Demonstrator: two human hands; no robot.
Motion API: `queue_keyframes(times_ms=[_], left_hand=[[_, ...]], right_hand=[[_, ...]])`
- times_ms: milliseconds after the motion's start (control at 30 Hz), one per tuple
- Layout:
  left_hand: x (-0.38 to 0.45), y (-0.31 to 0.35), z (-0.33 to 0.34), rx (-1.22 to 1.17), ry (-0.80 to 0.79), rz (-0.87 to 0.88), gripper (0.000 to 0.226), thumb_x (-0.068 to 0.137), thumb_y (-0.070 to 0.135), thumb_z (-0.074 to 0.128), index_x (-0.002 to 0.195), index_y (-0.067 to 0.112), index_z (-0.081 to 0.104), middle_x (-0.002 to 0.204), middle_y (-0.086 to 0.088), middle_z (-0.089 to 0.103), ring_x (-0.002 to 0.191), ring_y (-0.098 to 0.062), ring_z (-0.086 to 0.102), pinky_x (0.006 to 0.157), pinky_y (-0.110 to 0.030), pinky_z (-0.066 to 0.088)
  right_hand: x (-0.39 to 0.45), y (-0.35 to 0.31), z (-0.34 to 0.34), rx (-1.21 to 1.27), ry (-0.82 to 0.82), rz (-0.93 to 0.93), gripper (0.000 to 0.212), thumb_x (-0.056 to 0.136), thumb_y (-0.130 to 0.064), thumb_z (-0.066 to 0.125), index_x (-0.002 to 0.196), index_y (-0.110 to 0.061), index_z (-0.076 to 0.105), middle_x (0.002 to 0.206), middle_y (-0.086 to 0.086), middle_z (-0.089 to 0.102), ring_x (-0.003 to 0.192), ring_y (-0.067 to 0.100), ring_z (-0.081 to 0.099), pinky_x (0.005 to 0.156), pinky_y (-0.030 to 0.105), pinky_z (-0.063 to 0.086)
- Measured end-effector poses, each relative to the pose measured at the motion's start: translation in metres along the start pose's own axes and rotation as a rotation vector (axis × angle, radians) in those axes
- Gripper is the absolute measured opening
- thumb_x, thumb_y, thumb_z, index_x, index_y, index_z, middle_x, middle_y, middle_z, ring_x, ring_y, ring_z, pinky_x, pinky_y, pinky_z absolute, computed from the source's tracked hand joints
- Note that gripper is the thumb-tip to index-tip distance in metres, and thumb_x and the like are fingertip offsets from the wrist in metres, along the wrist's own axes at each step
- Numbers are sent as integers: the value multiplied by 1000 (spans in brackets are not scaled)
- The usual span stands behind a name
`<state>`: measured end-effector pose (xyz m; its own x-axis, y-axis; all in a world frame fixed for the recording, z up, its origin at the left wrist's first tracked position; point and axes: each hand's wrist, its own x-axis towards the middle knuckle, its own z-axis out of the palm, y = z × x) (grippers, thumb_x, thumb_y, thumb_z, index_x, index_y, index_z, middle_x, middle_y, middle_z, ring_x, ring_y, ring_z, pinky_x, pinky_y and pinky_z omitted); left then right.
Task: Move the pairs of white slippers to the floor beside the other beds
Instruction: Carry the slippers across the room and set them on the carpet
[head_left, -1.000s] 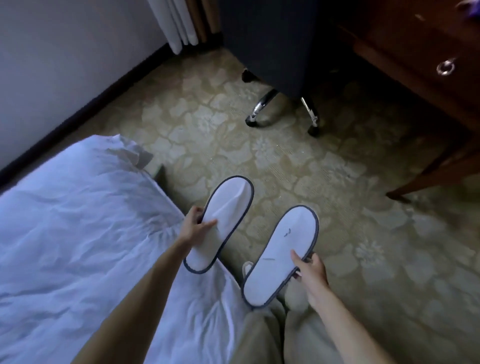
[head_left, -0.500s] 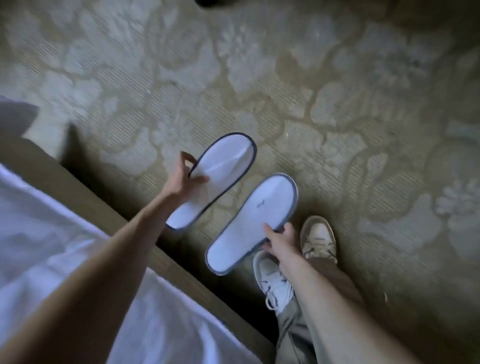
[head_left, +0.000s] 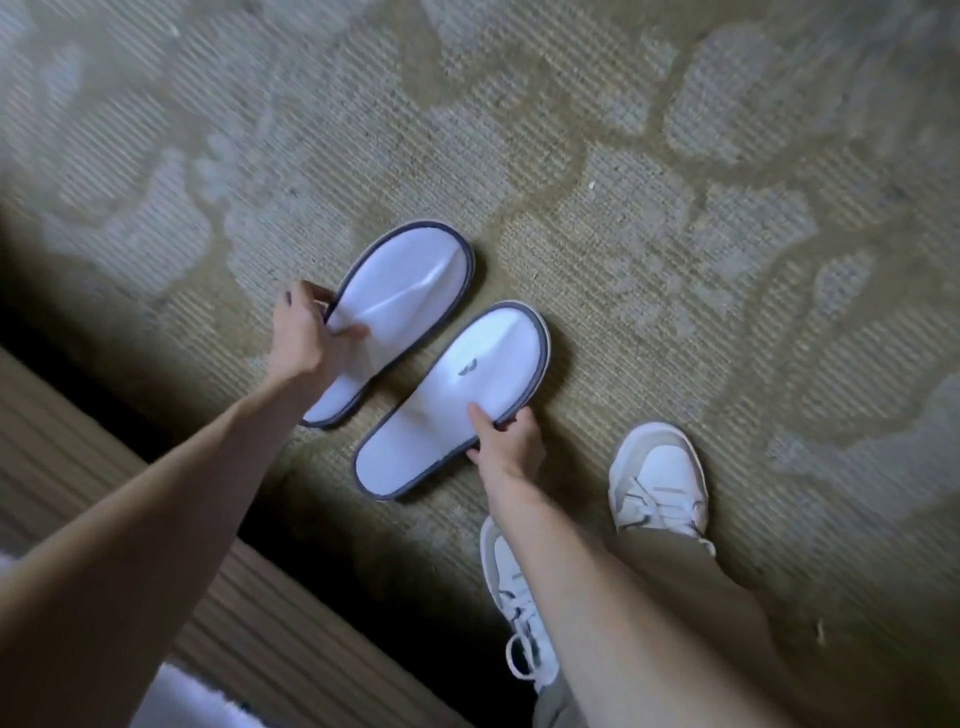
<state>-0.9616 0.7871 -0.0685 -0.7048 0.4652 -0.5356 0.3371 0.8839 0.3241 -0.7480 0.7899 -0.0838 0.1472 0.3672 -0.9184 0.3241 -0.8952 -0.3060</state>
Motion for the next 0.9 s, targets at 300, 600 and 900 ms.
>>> queue_keyframes(times_ms=[300, 600, 900], left_hand=[[-1, 13, 3, 72, -40, -86, 53, 80, 26, 78, 119, 5, 49, 130, -18, 40, 113, -37, 49, 102, -46, 44], [-12, 14, 12, 172, 35, -98, 61, 80, 33, 75, 128, 8, 46, 135, -16, 40, 125, -34, 44, 104, -47, 41], [-158, 98, -101, -159, -314, -357, 43, 85, 27, 72, 118, 1, 60, 117, -19, 61, 105, -30, 62, 93, -42, 53]], right_hand=[[-2, -19, 5, -67, 21, -57, 36, 75, -37, 74, 97, -11, 60, 107, 13, 71, 93, 32, 70, 77, 49, 59], [-11, -28, -4, -420, 37, 26, 59, 89, -54, 50, 109, -1, 68, 118, 18, 69, 110, 35, 64, 86, 36, 50], [-158, -100, -122, -750, 18, -42, 63, 91, -53, 44, 126, 0, 50, 132, 22, 57, 121, 38, 55, 95, 40, 44]])
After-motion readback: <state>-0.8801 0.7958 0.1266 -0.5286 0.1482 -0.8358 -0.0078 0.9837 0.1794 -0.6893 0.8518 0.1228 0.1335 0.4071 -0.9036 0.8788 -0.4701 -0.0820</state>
